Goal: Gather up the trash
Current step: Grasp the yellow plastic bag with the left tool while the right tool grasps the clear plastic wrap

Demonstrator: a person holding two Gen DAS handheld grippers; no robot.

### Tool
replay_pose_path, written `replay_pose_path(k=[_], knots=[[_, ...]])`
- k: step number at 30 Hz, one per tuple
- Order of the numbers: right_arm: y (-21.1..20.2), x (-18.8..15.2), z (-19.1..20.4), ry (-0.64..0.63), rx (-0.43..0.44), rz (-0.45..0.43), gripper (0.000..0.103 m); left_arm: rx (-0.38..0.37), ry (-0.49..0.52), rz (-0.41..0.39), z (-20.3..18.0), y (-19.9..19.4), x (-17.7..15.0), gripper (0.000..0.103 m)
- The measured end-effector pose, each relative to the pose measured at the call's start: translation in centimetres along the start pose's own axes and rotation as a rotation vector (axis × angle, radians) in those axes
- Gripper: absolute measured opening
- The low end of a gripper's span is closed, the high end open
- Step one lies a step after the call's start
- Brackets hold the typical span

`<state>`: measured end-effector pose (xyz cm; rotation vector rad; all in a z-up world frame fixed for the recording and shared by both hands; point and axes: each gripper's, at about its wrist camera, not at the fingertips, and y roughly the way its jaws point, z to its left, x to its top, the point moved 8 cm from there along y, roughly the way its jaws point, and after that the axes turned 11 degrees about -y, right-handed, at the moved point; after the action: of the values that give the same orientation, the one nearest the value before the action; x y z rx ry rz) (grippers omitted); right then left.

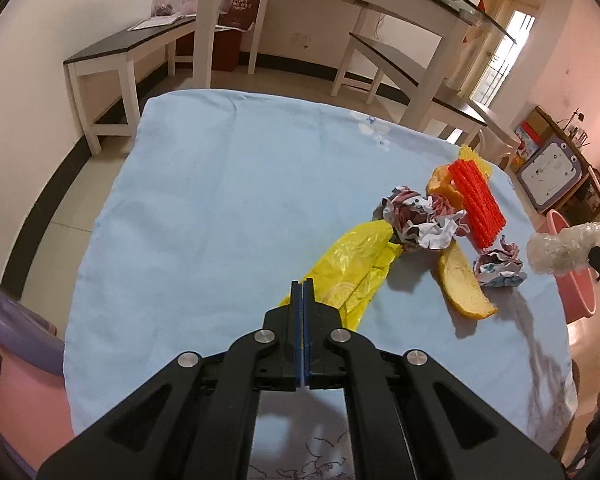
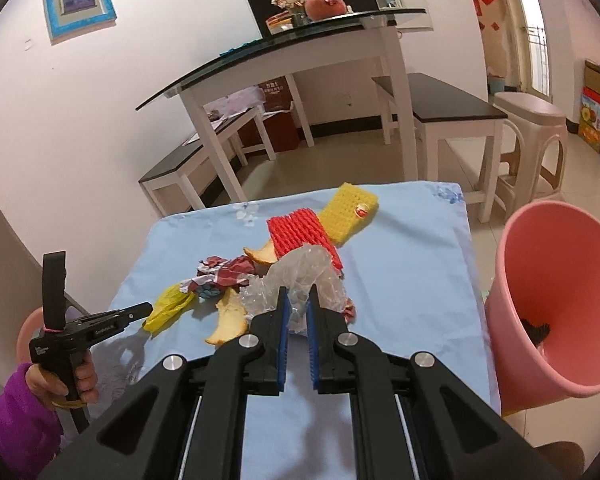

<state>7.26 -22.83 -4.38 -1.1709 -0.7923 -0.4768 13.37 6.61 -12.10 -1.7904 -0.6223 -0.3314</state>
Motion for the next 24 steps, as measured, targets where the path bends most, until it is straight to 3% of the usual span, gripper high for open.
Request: replay_pose_path(k=[2, 4, 5, 9, 13, 16, 24], knots=[[0.0, -0.1, -0.1, 0.005, -0.002, 0.003, 0.008, 0.018, 0.011, -0.014, 0.1, 0.1, -0.1, 0.002], [-0.1, -0.1, -0.1, 0.004, -0.005, 0.003, 0.008, 0.03, 0.028, -0.033, -0.1, 0.0, -0.2, 0.022], [0.0, 0.0, -0.1, 0.003, -0.007, 0.003, 0.008, 0.019, 0.035, -0.045, -0.3, -0.3, -0.2, 0.039], [0.2, 0.1, -0.1, 0.004, -0.01, 0.006, 0.008, -0.053, 0.05, -0.09, -1.5, -1.7, 0.3, 0.056], [0.2, 0.1, -0.1, 0.003, -0.01, 0.005, 0.008, -0.08, 0.115, -0.083, -3.2, -1.7, 0.3, 0.056], [0.2, 0.1, 0.0, 0.004, -0.014, 0.006, 0.008, -0.033, 0.167, -0.068, -3.7, -0.7, 0.1, 0.056], [0.0, -0.1, 0.0, 0.001, -0.023, 0.002, 0.008, 0.003, 0.083, 0.011, -2.2, 1.5, -0.8, 0.056]])
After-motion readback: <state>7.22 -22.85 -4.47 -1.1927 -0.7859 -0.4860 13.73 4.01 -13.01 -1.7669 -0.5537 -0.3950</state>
